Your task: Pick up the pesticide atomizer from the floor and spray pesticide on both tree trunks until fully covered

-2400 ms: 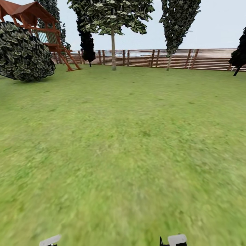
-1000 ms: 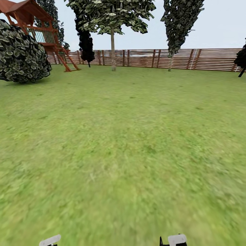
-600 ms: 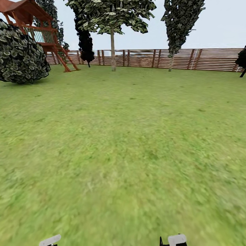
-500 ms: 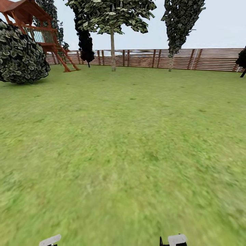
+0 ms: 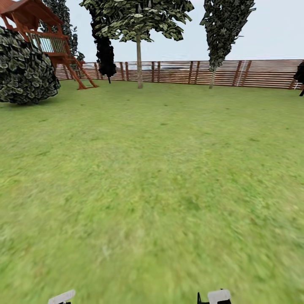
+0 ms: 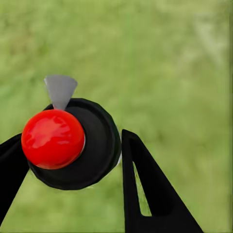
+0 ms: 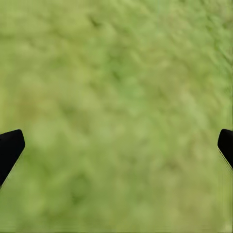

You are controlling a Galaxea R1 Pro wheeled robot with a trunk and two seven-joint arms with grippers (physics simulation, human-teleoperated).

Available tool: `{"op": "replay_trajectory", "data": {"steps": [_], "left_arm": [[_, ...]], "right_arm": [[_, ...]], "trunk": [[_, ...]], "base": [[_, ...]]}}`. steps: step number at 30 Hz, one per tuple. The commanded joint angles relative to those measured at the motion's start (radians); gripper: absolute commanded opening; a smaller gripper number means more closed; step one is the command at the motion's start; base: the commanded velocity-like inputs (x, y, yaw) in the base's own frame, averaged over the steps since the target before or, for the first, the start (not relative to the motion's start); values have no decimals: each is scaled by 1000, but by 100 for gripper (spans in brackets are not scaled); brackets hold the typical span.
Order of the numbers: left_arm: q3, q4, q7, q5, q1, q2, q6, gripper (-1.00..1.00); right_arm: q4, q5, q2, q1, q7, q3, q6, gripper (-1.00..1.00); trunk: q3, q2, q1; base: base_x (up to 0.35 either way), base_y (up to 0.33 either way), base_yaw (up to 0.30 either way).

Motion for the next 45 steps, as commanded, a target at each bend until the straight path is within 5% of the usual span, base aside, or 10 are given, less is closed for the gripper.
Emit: {"op": "replay_trajectory", "data": {"steps": [1,45], "left_arm": [[-4,1,0,8,-1,0,-3,-100],[-4,1,0,8,-1,1,-1,-100]], "right_arm": [[1,11,0,-1,-5,-7,-2,100],[1,11,0,-1,-5,-7,-2,100]], "trunk": [[-1,0,0],[-1,0,0]], "base": [[342,0,0],[342,0,0]]}}
